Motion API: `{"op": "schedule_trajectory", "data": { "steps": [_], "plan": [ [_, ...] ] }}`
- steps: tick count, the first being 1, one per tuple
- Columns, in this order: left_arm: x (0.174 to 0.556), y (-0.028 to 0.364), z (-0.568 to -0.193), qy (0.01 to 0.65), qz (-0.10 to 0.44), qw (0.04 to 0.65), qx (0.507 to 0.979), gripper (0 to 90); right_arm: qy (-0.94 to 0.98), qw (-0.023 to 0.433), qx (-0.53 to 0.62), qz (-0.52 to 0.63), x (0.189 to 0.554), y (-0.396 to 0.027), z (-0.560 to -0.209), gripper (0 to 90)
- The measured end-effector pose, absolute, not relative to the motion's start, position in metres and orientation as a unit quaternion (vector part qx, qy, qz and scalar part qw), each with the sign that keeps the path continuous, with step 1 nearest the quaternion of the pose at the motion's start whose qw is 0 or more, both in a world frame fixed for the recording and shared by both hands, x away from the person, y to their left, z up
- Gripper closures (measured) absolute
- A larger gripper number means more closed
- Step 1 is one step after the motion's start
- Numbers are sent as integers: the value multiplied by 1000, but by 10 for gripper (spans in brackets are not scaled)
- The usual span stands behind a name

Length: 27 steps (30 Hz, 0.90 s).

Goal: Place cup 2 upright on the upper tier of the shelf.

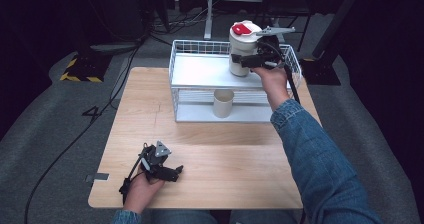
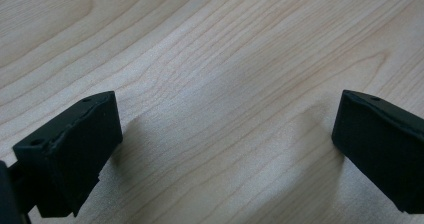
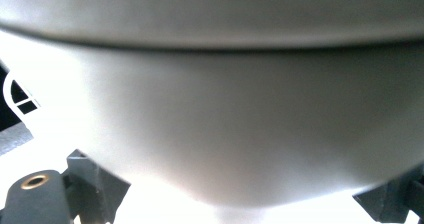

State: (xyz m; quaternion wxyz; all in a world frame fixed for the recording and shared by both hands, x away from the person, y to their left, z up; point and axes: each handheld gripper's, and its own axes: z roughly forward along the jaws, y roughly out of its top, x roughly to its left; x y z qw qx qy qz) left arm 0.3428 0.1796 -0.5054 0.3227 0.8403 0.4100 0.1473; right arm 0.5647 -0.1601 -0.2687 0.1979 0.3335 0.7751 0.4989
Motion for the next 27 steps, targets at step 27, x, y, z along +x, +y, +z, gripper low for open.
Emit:
{"op": "schedule_trajectory", "data": {
  "steps": [27],
  "plan": [
    [343,180,-505,408,144,320,843,3,776,179,335,504,570,-163,-279,120]
  ]
}}
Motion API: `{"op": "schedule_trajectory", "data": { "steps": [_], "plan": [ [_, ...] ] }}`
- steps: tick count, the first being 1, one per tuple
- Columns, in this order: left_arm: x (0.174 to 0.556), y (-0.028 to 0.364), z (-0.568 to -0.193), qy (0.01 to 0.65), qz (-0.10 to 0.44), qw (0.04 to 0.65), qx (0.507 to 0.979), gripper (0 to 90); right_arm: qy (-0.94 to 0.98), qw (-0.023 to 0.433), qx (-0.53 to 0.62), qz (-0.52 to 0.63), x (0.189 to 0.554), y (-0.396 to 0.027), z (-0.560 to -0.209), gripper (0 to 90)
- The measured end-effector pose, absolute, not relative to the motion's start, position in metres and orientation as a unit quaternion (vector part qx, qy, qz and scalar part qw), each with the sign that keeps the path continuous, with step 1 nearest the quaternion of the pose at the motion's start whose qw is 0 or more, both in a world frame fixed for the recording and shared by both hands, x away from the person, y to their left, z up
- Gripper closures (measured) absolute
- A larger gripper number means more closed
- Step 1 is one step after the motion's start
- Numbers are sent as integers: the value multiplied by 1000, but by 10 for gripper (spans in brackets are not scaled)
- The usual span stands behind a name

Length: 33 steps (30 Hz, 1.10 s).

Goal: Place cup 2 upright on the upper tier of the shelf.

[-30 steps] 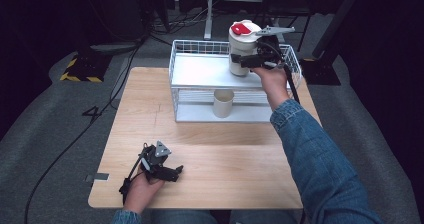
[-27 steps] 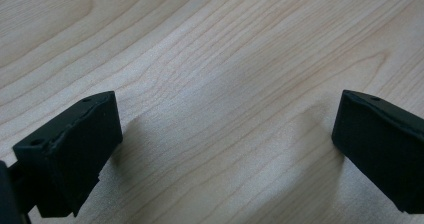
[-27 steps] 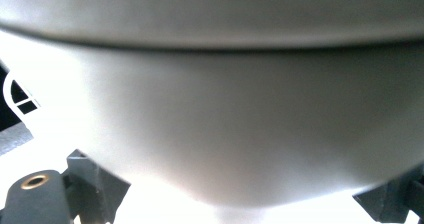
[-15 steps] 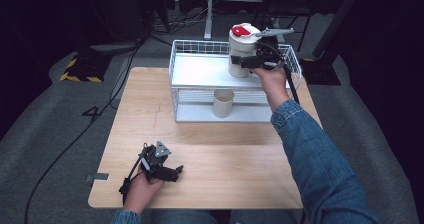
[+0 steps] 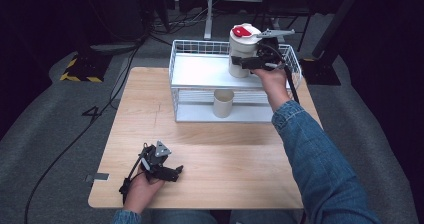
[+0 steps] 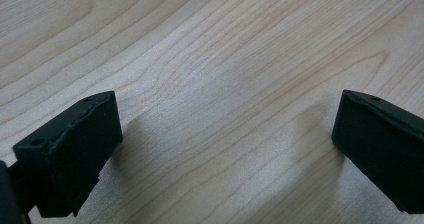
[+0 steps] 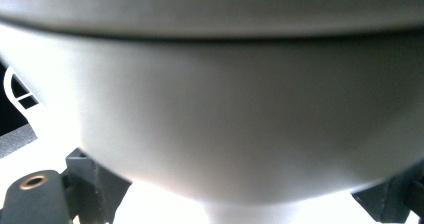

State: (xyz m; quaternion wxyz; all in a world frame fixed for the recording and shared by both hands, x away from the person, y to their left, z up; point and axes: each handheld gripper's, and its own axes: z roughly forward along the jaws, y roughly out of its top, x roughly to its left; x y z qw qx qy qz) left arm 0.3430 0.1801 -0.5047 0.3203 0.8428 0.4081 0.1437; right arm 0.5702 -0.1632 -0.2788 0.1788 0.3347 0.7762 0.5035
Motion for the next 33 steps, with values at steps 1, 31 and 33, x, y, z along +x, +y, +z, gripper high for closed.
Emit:
{"op": "schedule_trajectory", "data": {
  "steps": [1,31,33],
  "plan": [
    [343,180,-505,408,144,320,843,3,776,179,334,504,570,-163,-279,120],
    [343,180,-505,408,146,323,841,2,771,203,320,511,553,-175,-263,0],
    [343,180,-505,408,146,323,841,2,771,204,318,512,549,-178,-260,0]
  ]
}}
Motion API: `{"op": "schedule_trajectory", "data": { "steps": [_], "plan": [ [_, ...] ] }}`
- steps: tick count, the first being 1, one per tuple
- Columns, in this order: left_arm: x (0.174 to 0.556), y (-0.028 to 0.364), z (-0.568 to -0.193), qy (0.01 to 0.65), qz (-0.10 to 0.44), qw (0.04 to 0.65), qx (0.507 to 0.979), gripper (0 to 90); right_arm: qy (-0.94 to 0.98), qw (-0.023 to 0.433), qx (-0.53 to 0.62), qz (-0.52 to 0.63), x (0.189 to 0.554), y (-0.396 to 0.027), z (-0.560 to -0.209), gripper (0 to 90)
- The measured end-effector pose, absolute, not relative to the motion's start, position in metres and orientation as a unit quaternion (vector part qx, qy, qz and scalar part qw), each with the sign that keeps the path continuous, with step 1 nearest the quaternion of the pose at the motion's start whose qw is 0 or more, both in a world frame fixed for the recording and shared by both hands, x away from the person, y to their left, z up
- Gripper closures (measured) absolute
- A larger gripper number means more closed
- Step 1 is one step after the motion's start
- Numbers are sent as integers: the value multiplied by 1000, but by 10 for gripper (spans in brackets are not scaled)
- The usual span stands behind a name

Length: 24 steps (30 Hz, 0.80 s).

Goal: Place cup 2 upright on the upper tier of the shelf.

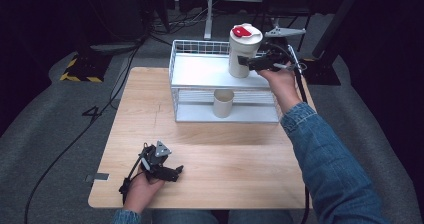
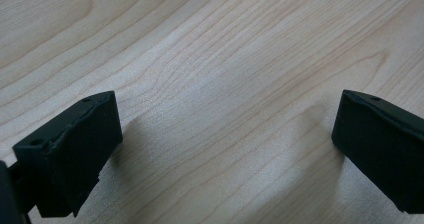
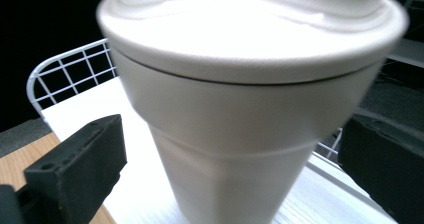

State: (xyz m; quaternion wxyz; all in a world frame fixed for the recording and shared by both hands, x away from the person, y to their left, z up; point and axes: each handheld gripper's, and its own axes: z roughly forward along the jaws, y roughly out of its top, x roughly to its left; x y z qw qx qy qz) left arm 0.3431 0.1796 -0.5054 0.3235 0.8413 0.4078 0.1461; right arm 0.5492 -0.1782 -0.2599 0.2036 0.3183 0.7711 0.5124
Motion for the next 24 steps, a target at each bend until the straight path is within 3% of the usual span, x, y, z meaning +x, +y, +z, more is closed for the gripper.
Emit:
{"op": "schedule_trajectory", "data": {
  "steps": [24],
  "plan": [
    [343,180,-505,407,146,322,842,2,776,193,294,524,486,-226,-245,0]
  ]
}}
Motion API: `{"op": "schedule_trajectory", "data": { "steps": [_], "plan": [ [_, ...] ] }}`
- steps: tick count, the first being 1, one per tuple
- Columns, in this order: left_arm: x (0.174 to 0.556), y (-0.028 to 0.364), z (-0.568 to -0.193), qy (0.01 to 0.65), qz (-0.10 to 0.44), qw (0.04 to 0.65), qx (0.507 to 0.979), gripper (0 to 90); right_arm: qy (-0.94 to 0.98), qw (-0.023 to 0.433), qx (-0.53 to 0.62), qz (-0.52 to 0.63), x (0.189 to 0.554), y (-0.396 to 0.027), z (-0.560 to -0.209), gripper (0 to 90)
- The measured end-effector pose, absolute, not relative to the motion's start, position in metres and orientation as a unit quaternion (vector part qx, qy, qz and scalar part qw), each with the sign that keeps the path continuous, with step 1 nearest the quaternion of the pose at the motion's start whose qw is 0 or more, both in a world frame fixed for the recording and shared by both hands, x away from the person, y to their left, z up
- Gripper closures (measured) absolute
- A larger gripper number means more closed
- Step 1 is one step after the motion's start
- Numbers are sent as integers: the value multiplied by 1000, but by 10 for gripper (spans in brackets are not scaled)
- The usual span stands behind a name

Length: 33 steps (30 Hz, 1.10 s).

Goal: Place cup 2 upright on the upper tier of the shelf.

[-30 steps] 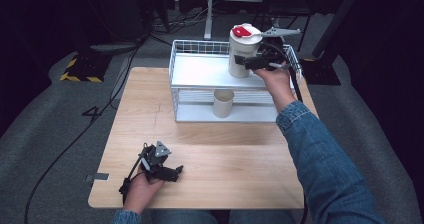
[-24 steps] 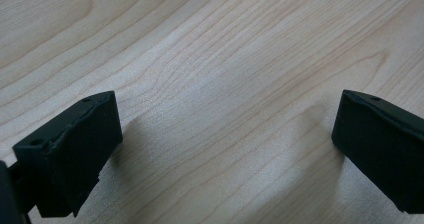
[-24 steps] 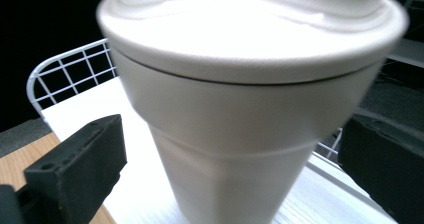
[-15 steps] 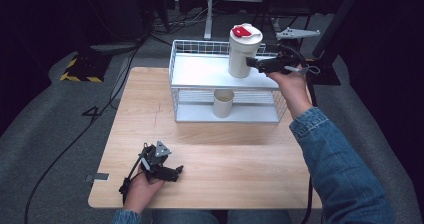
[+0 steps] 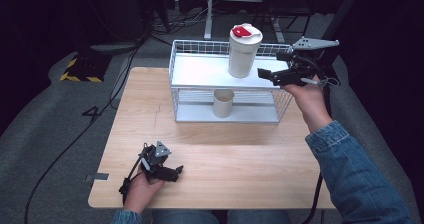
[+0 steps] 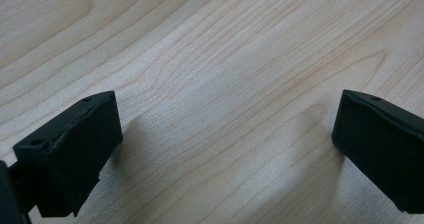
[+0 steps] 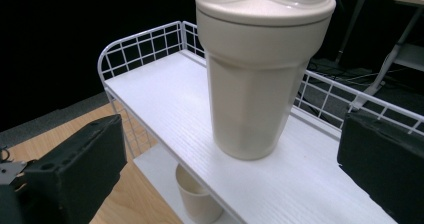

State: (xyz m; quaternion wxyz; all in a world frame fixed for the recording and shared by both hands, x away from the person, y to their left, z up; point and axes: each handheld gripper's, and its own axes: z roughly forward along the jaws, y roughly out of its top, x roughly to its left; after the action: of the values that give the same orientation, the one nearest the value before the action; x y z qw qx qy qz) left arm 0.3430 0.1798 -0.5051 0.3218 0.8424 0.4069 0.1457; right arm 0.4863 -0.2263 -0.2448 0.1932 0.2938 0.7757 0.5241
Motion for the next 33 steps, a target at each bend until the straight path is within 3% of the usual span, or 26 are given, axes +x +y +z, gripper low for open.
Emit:
{"op": "schedule_trajectory", "data": {
  "steps": [15,33],
  "plan": [
    [347,179,-505,404,142,323,844,2,788,196,293,505,446,-262,-256,0],
    [349,179,-505,402,142,322,845,2,793,187,322,483,407,-299,-300,18]
  ]
}}
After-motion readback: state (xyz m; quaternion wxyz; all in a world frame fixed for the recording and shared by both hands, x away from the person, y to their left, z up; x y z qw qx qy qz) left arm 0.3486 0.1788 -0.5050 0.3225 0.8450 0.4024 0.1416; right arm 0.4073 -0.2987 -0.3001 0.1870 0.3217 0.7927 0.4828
